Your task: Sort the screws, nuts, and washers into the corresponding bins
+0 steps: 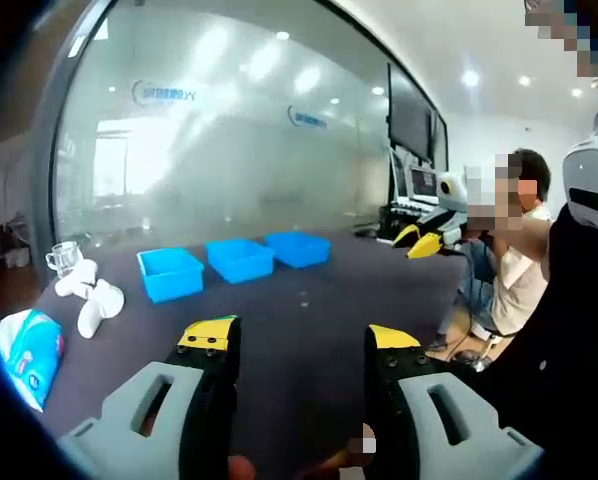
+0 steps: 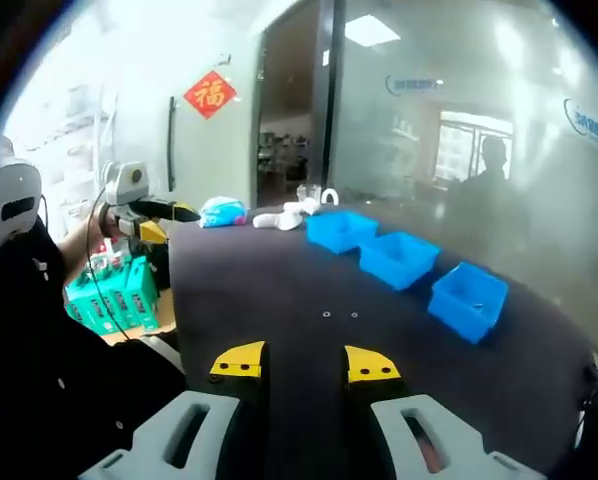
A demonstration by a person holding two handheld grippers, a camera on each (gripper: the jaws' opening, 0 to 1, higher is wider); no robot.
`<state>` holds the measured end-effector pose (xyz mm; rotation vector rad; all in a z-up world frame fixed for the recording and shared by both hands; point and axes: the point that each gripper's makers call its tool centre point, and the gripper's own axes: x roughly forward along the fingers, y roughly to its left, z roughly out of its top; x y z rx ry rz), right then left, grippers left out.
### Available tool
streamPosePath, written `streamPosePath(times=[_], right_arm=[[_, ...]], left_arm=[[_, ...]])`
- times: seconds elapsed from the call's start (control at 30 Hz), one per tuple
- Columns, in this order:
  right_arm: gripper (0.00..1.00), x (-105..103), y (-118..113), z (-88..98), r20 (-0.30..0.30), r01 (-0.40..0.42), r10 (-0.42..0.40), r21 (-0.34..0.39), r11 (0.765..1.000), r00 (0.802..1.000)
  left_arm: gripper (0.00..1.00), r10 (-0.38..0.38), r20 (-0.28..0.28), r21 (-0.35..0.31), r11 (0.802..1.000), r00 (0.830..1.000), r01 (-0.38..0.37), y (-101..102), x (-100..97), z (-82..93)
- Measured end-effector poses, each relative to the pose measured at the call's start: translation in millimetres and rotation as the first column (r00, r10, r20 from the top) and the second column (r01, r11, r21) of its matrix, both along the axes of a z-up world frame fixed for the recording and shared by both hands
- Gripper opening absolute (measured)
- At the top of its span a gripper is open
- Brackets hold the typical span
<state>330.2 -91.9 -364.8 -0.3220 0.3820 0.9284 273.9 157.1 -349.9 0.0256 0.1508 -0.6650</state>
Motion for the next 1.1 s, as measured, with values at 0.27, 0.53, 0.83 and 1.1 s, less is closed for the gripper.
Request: streamPosePath(times=[0.27, 0.53, 0.83, 1.1], right_arm=[[0.24, 29, 26, -1.1, -0.027, -0.072, 0.069, -0.091, 0.993, 0.997], [0.24, 51, 55, -15.1, -0.073, -0.143, 0.132, -0.176, 0.974, 0.989], [0.24, 70, 81, -39.3, -0.129, -0.215, 0.185, -0.291, 0.932, 0.974], [0.24, 81, 92, -61.5, -0.192, -0.282, 0.223, -0.378, 0.882, 0.956]], left_arm=[[0.48, 0.013, 0.001, 0.003, 1.000, 1.000, -0.013, 3, -0.5, -2.0], [0.48, 0.032, 0.006, -0.001, 0.999, 0.999, -0.032, 13, 0.9, -1.5], [0.48, 0.054, 0.006, -0.009, 0.999, 0.999, -0.054, 21, 1.7, -2.2], [0.48, 0.056, 0.000, 0.004, 0.998, 0.998, -0.056, 23, 0.5, -5.8]])
